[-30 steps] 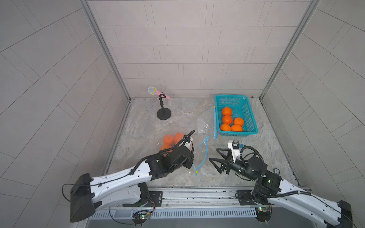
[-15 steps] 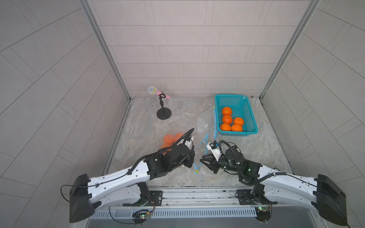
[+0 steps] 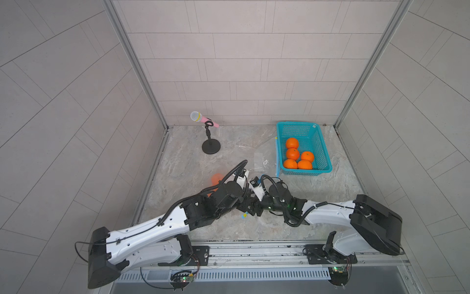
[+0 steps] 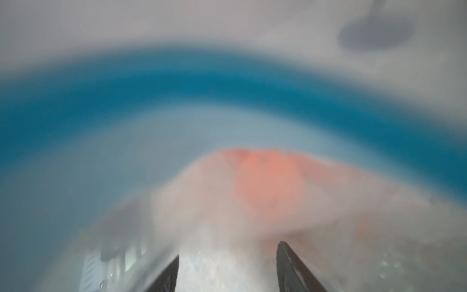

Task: Open the zip-top bag and take out the orange
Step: Pick up the orange from the zipper food storage bag.

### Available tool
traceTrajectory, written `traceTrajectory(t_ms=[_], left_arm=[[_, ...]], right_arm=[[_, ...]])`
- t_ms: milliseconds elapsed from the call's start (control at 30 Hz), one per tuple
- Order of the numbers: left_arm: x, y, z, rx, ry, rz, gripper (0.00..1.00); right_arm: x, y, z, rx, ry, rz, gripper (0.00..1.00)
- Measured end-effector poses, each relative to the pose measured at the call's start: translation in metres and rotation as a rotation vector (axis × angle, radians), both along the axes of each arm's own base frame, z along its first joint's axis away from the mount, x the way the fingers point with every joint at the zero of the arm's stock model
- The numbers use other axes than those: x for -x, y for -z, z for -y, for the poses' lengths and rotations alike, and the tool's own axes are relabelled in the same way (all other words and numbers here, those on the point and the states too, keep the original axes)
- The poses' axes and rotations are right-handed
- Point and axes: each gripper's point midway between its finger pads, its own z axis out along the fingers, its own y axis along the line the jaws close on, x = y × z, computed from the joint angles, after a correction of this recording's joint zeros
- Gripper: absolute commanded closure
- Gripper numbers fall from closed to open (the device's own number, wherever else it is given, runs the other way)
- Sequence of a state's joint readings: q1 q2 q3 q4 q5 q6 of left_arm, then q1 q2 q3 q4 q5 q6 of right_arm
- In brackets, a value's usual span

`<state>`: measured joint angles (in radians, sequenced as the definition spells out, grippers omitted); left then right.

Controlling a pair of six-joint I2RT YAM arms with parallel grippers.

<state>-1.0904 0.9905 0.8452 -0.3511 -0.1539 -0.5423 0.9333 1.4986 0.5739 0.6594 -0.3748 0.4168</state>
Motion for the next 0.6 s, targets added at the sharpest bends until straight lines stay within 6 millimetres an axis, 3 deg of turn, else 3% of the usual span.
traceTrajectory(t_ms=[67,167,233,367,400,467,533,567,600], left_arm=[[0.000,0.000,0.002,0.006,0.006,-0.004,1.00],[0.000,0.000,0.006,0.012,0.016,-0.004,0.65],[-0.001,0.000,0.006,0.018,0.009,-0.006,0.65],[-0.003,0.003,-0.013,0.021,-0.047,0.043,0.12],[-0.003,0.001,-0.023,0.023,-0.073,0.062,0.09],[-0.004,-0.009,-0.043,0.051,-0.129,0.107,0.09],[-0.006,-0.020,-0.064,0.080,-0.192,0.153,0.21],[-0.008,-0.024,-0.076,0.092,-0.232,0.174,0.36],[-0.011,-0.028,-0.087,0.103,-0.274,0.195,0.45]], right_arm=[[-0.008,0.002,-0.007,-0.009,0.006,0.010,0.29],[-0.013,0.014,-0.014,0.001,0.004,-0.001,0.24],[-0.013,0.024,-0.014,0.016,0.005,-0.021,0.18],[-0.018,0.027,-0.008,0.028,0.021,-0.024,0.18],[-0.020,0.028,-0.006,0.030,0.028,-0.027,0.18],[-0.022,0.030,0.002,0.033,0.040,-0.032,0.19],[-0.024,0.033,0.009,0.041,0.054,-0.037,0.20],[-0.025,0.035,0.011,0.045,0.061,-0.038,0.23],[-0.026,0.035,0.012,0.048,0.063,-0.037,0.27]])
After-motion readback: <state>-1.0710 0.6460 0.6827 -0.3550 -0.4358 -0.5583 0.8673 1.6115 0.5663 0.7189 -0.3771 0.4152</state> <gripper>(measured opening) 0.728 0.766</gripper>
